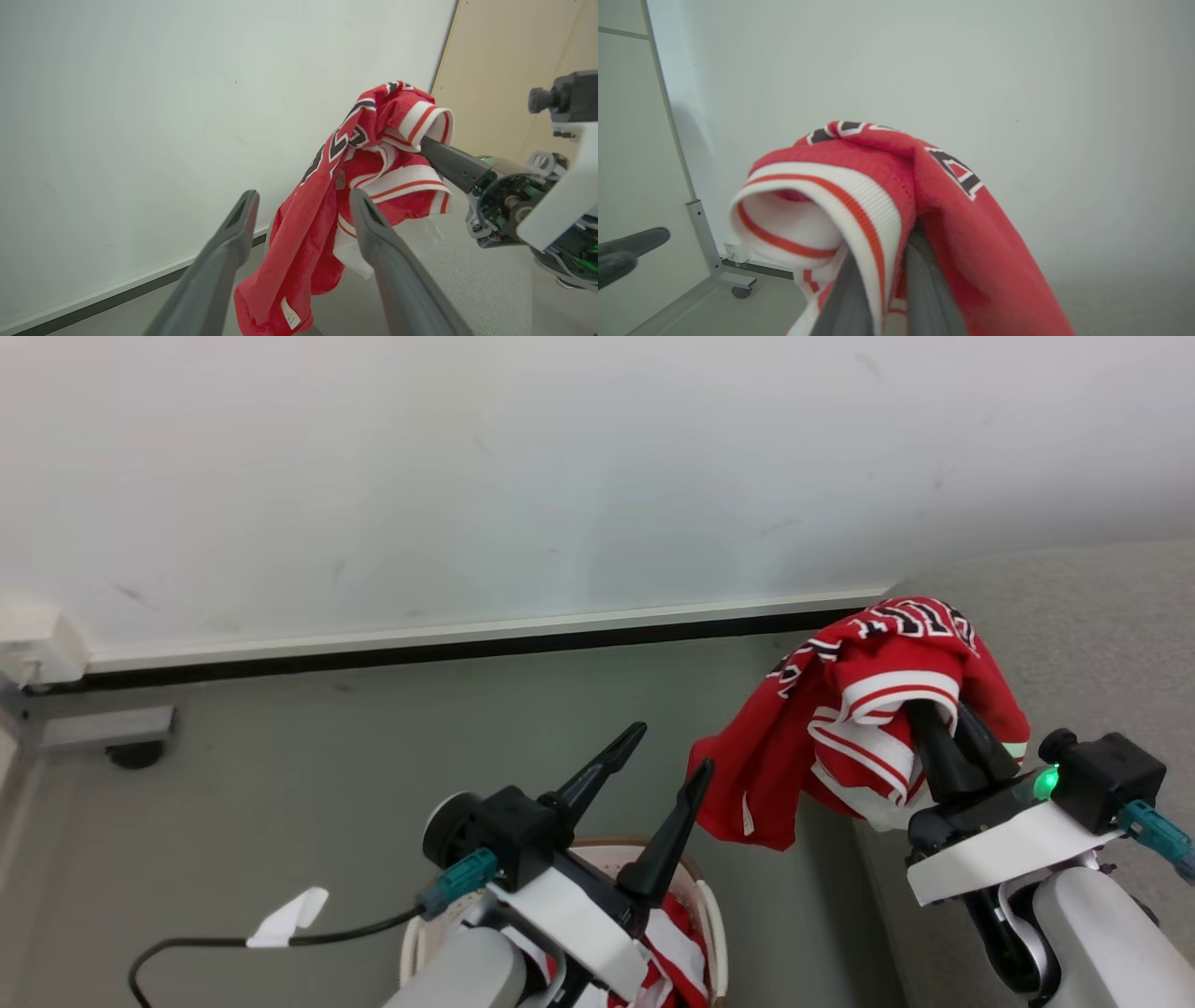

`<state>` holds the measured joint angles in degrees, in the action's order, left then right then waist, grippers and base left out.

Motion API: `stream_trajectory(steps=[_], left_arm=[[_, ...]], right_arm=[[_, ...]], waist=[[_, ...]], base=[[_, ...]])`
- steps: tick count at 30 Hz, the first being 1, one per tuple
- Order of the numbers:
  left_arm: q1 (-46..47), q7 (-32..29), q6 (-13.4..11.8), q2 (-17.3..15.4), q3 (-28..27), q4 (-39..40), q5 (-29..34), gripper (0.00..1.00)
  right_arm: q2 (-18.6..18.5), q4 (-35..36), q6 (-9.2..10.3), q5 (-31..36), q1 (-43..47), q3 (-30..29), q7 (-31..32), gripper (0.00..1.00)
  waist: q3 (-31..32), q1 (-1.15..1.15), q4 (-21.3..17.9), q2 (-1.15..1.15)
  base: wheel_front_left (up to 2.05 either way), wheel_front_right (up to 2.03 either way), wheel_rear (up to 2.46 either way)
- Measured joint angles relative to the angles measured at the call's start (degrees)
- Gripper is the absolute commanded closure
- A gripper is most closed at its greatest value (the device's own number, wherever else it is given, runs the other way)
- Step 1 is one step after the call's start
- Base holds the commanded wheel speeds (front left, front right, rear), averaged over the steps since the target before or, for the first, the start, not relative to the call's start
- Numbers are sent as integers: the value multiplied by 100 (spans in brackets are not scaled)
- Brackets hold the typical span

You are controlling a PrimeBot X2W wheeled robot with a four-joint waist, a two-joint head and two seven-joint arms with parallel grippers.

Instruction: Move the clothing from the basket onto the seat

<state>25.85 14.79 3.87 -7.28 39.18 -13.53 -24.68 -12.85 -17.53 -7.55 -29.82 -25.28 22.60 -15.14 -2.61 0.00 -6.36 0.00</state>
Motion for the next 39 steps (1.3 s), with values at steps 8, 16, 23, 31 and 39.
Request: stream_trajectory(steps=[8, 16, 23, 31, 39], left_arm=[[-69, 33, -21, -43, -112, 90, 261, 0], [-176, 34, 94, -43, -220, 122, 416, 0], [-281, 34, 172, 3, -332, 70, 566, 0], [-289, 34, 250, 40, -411, 44, 692, 0], [11, 34, 291, -57, -366, -23, 810, 0]], right_arm=[[-208, 456, 0, 229, 254, -398, 0, 100], [-222, 792, 0, 321, 730, -591, 0, 100], [-149, 855, 0, 367, 809, -582, 0, 100], [-178, 839, 0, 398, 452, -544, 0, 100], [-592, 627, 0, 208, -617, -783, 0, 100]], waist=[[-61, 0, -808, 0], [-134, 0, -1562, 0], [-183, 0, -2015, 0], [-373, 0, -2136, 0], [-878, 0, -1938, 0]], base=[[0, 0, 0], [0, 0, 0], [0, 0, 0], [0, 0, 0], [0, 0, 0]])
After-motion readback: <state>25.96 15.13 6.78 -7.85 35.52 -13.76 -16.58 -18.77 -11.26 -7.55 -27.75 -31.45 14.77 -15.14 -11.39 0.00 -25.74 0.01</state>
